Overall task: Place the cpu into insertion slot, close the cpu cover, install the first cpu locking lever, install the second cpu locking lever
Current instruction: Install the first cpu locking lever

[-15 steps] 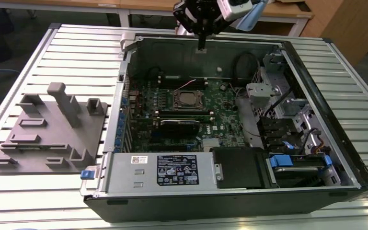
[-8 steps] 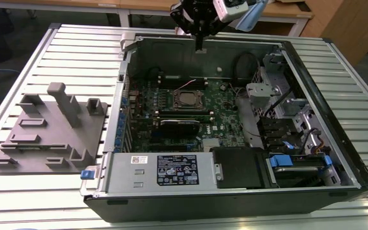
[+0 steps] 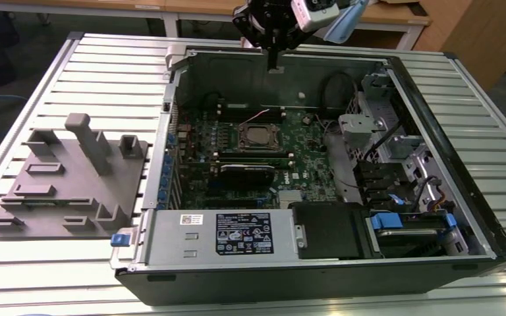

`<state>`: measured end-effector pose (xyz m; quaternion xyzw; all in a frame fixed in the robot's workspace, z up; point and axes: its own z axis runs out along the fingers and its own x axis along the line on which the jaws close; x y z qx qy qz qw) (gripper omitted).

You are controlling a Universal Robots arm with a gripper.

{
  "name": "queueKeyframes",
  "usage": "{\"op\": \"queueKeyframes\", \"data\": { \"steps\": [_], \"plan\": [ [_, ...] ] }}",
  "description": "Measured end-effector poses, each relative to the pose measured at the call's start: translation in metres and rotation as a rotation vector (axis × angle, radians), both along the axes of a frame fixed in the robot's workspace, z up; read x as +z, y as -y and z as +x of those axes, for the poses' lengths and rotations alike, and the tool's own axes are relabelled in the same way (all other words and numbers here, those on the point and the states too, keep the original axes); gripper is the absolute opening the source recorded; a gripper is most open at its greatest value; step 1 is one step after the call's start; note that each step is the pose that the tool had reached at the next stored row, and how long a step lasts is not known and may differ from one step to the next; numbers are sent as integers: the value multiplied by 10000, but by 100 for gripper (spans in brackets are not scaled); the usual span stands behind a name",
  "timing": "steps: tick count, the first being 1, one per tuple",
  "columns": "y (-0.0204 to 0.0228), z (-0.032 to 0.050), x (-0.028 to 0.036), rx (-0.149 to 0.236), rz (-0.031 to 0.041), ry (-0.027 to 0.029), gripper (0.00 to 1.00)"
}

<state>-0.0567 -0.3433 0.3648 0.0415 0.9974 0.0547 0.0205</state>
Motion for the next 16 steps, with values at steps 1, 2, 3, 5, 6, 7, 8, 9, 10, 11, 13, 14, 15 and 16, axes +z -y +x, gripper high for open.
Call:
{"op": "queueKeyframes", "data": {
  "steps": [1, 2, 3, 5, 6, 7, 8, 9, 10, 11, 13, 14, 15, 16],
  "plan": [
    [0, 0, 0, 0, 0, 0, 10],
    [0, 0, -1, 0, 0, 0, 10],
    [0, 0, -5, 0, 3, 2, 10],
    [0, 0, -13, 0, 0, 1, 10],
    [0, 0, -19, 0, 0, 0, 10],
    [0, 0, -28, 0, 1, 1, 10],
    [0, 0, -40, 0, 1, 0, 10],
    [0, 0, -56, 0, 0, 0, 10],
    [0, 0, -74, 0, 2, 2, 10],
    [0, 0, -94, 0, 2, 2, 10],
    [0, 0, -129, 0, 0, 1, 10],
    [0, 0, -146, 0, 0, 1, 10],
    [0, -1, -164, 0, 0, 1, 10],
    [0, -1, -183, 0, 1, 2, 10]
  ]
}}
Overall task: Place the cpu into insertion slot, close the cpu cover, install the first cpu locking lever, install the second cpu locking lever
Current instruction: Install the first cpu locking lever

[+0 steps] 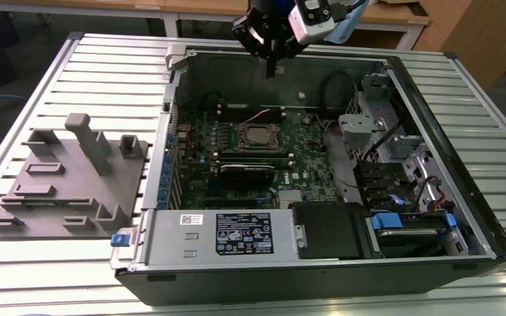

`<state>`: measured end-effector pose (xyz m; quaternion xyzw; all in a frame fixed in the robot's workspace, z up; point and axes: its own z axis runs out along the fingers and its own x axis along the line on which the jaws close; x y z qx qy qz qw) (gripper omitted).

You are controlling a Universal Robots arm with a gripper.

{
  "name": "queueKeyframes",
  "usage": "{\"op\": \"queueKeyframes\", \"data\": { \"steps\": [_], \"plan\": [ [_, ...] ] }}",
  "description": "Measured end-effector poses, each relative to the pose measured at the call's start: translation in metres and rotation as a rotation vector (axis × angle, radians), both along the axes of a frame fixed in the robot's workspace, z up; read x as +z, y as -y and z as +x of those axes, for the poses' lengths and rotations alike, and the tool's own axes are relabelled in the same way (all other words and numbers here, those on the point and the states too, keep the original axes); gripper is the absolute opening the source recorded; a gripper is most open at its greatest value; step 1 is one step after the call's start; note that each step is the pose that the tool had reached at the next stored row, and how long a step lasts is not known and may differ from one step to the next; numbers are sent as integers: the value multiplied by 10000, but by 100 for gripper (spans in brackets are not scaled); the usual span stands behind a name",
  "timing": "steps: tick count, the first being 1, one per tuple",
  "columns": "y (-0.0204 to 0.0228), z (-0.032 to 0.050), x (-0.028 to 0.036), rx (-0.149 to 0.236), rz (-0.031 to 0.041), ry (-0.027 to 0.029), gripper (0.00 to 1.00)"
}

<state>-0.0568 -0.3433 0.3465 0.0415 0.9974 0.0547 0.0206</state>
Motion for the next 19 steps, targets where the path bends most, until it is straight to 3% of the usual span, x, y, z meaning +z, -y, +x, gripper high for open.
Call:
{"op": "queueKeyframes", "data": {
  "steps": [4, 8, 19],
  "plan": [
    [0, -5, -66, 0, -1, 0, 10],
    [0, -7, -71, 0, -1, 0, 10],
    [-5, -144, -219, 0, 11, 3, 10]
  ]
}}
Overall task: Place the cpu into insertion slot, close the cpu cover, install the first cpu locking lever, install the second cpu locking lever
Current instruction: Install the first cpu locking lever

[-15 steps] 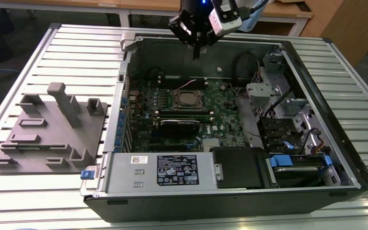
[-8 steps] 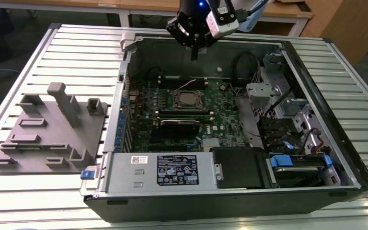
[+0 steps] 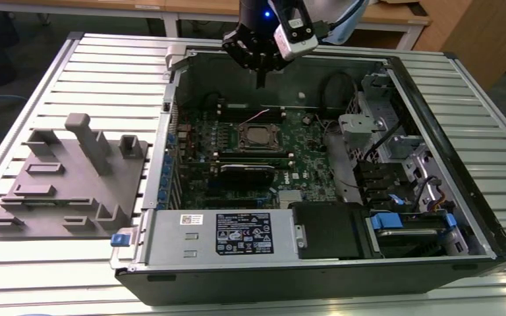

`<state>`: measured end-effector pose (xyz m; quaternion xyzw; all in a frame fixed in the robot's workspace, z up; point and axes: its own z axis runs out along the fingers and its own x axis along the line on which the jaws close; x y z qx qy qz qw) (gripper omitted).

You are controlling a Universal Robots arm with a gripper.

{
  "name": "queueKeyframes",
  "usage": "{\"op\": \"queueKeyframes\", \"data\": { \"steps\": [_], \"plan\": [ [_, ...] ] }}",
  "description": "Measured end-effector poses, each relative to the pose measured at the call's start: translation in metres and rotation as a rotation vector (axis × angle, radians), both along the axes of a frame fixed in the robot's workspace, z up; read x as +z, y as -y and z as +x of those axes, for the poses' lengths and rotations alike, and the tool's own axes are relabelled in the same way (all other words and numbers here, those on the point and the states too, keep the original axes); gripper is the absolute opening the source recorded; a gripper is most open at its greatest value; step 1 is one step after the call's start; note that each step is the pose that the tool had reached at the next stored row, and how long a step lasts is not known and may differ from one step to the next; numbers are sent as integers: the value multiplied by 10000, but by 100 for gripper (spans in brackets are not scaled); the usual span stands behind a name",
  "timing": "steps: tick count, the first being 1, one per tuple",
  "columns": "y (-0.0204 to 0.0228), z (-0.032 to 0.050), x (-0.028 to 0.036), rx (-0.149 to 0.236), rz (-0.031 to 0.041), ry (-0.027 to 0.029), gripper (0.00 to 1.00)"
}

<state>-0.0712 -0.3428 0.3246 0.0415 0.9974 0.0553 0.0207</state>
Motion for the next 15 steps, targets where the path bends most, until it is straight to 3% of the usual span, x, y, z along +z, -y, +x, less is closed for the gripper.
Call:
{"op": "queueKeyframes", "data": {
  "steps": [3, 8, 10, 12, 15],
  "plan": [
    [0, -15, -33, 0, 49, 0, 10],
    [0, -18, -37, -1, 55, 2, 10],
    [0, -36, -51, -1, 145, 7, 10],
    [0, -49, -60, 1, 347, 10, 10],
    [0, -55, -81, 0, 379, 12, 10]
  ]
}}
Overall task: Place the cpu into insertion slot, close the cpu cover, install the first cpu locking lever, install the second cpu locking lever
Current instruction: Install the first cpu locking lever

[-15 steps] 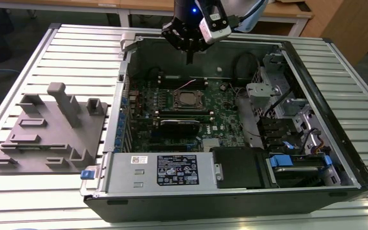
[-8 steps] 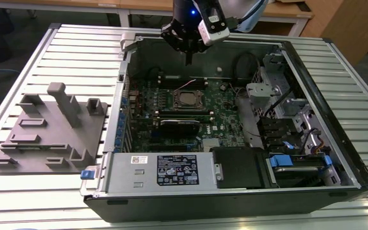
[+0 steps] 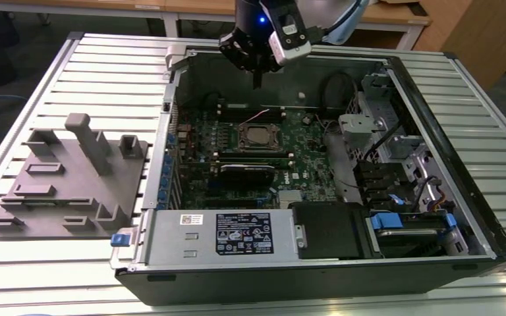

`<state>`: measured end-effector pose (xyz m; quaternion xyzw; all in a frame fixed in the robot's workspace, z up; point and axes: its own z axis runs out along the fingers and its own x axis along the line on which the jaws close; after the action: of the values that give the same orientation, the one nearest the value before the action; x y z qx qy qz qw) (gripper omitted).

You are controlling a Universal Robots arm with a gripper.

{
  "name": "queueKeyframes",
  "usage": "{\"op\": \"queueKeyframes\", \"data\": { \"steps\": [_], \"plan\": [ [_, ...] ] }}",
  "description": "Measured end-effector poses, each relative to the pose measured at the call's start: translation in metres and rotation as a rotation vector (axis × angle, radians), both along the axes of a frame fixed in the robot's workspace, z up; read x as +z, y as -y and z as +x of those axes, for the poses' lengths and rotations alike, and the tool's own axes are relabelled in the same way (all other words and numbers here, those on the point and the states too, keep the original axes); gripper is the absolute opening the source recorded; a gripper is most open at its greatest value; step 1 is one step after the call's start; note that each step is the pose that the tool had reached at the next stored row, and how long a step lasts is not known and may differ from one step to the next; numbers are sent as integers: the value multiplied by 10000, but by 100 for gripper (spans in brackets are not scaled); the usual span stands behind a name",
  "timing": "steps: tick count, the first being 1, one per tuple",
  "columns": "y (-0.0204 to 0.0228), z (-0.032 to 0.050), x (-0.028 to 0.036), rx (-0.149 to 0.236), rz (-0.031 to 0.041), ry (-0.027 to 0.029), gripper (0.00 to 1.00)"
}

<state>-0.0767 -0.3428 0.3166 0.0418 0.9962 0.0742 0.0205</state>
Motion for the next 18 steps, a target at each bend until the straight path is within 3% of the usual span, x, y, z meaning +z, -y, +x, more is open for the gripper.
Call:
{"op": "queueKeyframes", "data": {
  "steps": [8, 13, 14, 16, 18],
  "plan": [
    [0, -1, -140, 0, 1, 2, 10],
    [0, -1, -140, 0, -2, -1, 10],
    [1, -2, -141, 0, 36, 1, 10],
    [0, -12, -148, -1, 198, 13, 10],
    [0, -16, -172, 1, 266, 19, 10]
  ]
}}
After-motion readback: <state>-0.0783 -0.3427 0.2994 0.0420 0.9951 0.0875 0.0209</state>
